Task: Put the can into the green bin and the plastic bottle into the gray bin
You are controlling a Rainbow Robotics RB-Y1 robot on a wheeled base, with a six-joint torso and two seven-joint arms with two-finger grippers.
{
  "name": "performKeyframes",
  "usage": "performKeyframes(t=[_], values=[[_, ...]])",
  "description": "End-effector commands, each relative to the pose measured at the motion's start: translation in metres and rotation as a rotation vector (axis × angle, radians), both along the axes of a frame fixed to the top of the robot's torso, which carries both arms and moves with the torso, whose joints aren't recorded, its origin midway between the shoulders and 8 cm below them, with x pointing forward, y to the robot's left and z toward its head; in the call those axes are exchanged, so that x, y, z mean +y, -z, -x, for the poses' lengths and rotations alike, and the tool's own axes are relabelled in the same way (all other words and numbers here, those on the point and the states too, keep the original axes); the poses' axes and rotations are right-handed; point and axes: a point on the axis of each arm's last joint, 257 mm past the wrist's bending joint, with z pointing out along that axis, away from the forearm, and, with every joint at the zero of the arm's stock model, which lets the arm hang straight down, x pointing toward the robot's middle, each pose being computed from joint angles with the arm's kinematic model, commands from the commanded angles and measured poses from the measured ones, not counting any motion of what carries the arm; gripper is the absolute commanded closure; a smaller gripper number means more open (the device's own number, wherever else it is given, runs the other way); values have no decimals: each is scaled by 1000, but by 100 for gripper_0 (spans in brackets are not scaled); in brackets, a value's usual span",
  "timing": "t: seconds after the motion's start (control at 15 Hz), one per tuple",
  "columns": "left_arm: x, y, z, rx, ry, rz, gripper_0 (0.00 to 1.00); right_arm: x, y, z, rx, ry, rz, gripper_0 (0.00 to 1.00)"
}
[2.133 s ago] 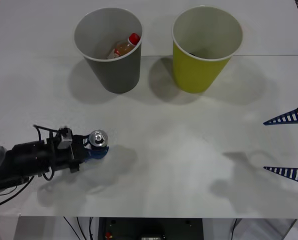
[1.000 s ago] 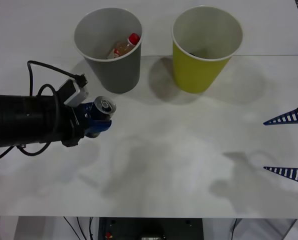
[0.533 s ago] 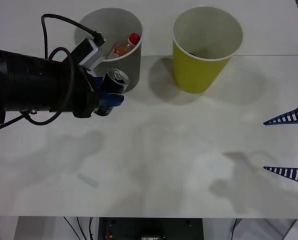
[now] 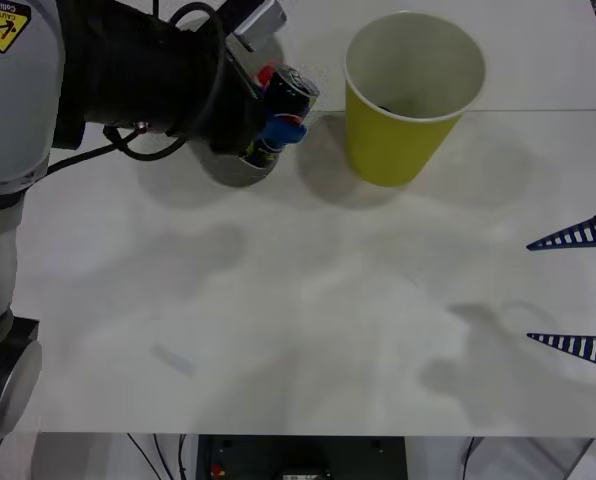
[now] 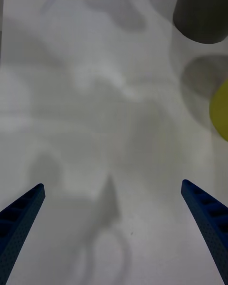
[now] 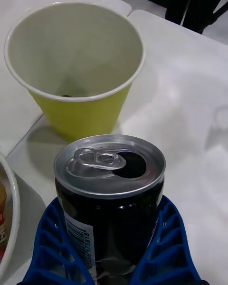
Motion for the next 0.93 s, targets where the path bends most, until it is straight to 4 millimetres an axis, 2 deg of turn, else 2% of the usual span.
performKeyframes(t=[0.07,0.33,0.47,0.73,0.93], values=[[-24,-23,-14,18,4,14,99,0,0,0,0,0,0,0],[-61,-53,-40,38,-8,16,99,0,0,0,0,0,0,0],[-77,-62,-50,52,-23,5,99,0,0,0,0,0,0,0],[-101,-65,-63,77,-54,-36,99,0,0,0,0,0,0,0],[-127,-71,-84,19,-95,-30,98,0,0,0,0,0,0,0]])
